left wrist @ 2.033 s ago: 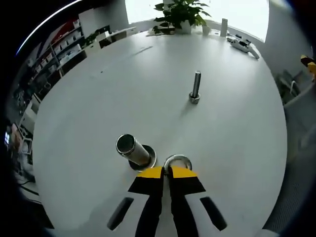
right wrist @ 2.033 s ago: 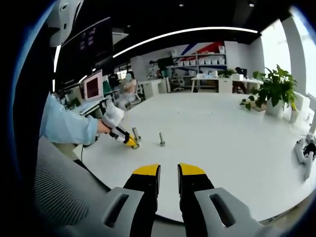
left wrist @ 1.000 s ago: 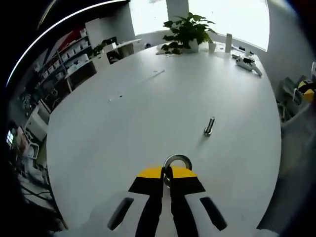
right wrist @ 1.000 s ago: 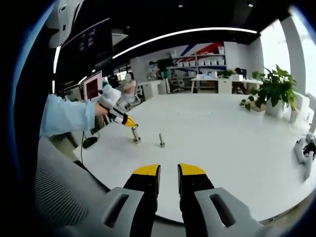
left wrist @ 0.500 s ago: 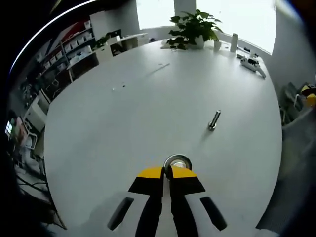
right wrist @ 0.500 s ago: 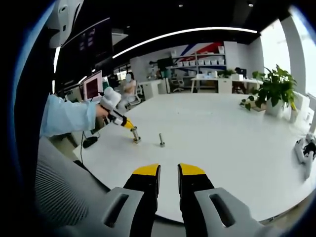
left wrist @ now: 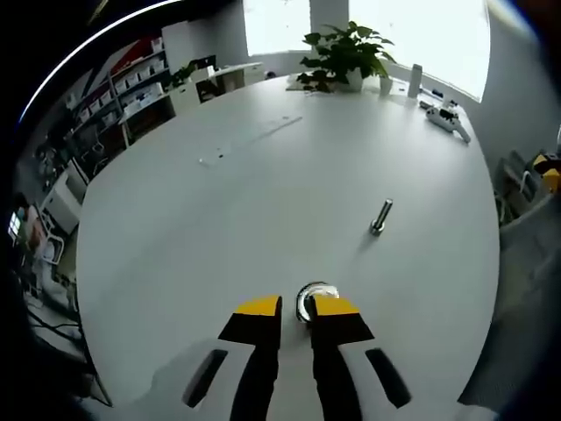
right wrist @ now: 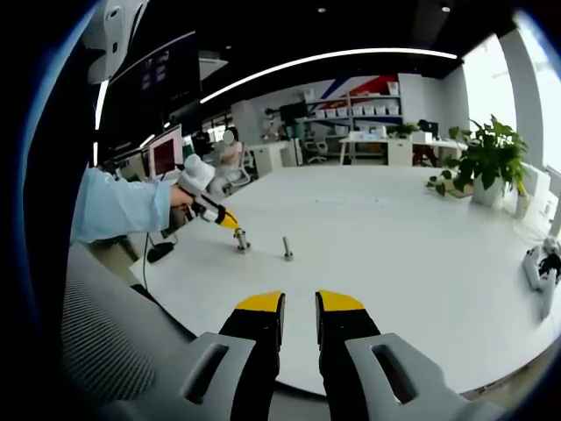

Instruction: Place the washer onto the threaded stud by aligning its center hole with the stud, sliding it down to the base, and recovering from edge contact or off-axis alignment until the washer reaches the visible bottom stop.

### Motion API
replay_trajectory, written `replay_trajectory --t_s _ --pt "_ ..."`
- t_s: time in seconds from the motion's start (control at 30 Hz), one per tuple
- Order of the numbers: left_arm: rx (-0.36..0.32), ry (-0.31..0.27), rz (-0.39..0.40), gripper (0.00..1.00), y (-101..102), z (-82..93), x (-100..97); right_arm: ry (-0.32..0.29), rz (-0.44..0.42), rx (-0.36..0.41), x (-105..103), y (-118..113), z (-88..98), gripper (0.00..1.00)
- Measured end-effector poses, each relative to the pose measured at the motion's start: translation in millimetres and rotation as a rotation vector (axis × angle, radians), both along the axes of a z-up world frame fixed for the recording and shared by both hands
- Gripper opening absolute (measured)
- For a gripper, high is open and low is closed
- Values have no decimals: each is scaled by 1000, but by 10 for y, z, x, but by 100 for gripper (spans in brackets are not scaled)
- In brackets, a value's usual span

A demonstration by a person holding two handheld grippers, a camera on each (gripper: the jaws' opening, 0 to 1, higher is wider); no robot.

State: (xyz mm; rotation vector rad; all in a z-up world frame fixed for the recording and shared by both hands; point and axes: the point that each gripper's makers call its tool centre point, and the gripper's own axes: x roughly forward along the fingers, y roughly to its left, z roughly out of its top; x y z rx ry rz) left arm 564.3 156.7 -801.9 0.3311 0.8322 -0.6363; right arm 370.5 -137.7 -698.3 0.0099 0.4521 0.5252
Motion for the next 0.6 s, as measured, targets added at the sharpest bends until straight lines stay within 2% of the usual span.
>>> replay_trajectory --t_s 0.2,0.3,0.5,0.6 --pt "10 -8 -10 11 -29 7 -5 0 -1 -1 -1 -5 -1 17" --pt "9 -32 -6 10 -20 73 -5 0 -1 -1 -1 -8 -2 17" --pt "-18 -112 -8 10 -40 388 -44 -4 1 1 -9 -15 -2 17" --pt "-44 -184 2 10 -30 672 -108 -5 5 -3 -22 -14 -8 17"
